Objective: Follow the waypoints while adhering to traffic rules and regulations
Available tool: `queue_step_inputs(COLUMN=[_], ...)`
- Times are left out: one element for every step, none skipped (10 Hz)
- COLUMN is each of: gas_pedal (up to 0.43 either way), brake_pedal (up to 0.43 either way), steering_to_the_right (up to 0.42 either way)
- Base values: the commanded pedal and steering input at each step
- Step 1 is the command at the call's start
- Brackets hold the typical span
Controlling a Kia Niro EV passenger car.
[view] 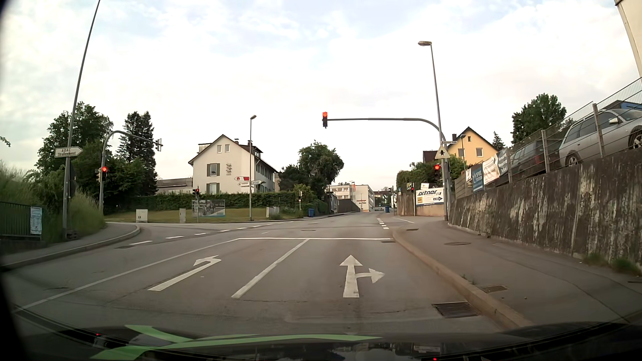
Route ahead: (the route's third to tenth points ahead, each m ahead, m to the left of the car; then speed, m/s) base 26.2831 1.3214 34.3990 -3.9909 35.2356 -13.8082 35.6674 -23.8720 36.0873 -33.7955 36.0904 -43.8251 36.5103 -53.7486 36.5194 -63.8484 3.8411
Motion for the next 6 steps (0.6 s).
queue_step_inputs(gas_pedal=[0.079, 0.079, 0.079, 0.079, 0.079, 0.079], brake_pedal=[0.0, 0.0, 0.0, 0.0, 0.0, 0.0], steering_to_the_right=[0.007, 0.007, 0.006, 0.007, 0.006, 0.006])
